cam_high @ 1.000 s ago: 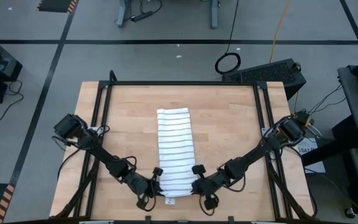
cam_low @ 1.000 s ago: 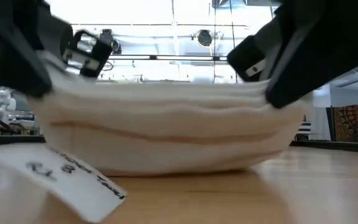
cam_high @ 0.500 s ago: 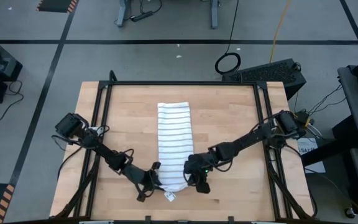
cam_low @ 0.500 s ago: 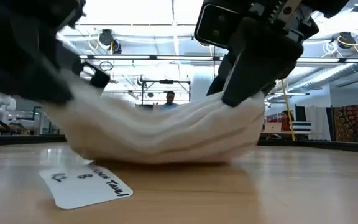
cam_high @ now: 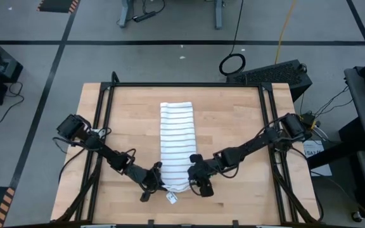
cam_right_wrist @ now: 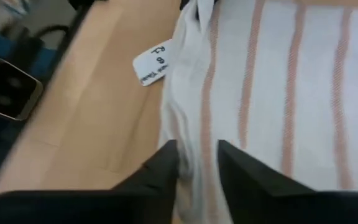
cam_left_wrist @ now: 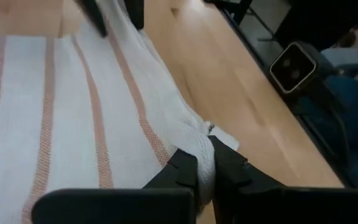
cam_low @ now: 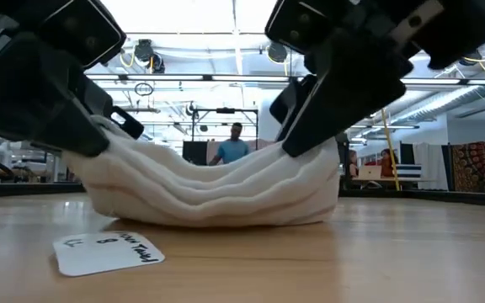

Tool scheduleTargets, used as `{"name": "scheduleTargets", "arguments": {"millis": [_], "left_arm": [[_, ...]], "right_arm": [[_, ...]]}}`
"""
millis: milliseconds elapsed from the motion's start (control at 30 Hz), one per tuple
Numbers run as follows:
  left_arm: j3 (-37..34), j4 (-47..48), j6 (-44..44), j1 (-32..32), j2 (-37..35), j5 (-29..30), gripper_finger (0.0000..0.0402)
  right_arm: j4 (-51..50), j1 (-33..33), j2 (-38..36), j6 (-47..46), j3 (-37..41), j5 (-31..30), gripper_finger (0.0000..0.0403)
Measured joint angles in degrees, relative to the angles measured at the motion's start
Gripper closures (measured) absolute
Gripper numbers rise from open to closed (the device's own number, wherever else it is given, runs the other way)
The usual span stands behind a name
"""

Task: Roll towel
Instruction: Roll the white towel

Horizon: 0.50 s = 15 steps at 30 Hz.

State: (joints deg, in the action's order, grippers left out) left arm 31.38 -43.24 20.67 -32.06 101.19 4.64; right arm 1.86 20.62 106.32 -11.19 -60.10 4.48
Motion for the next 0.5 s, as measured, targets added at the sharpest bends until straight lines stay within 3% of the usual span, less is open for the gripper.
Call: {"name": "scheduleTargets", "arguments": {"millis": [133,367,500], "left_arm": [[0.0,-1.4,0.8,0.2,0.0,0.0,0.0384],[0.0,-1.5,2.9,0.5,0.0,0.1,0.0384],[0.0,-1.5,3.2,0.6,0.0,0.3,0.0384]], "right_arm": [[0.1,2.0,0.0,4.4,0.0,-6.6,0.0212],[3.1,8.9,0.0,1.8,0.0,-25.3,0.0088],[9.7,11.5,0.6,-1.6,-0.1,-27.0,0.0059]]}}
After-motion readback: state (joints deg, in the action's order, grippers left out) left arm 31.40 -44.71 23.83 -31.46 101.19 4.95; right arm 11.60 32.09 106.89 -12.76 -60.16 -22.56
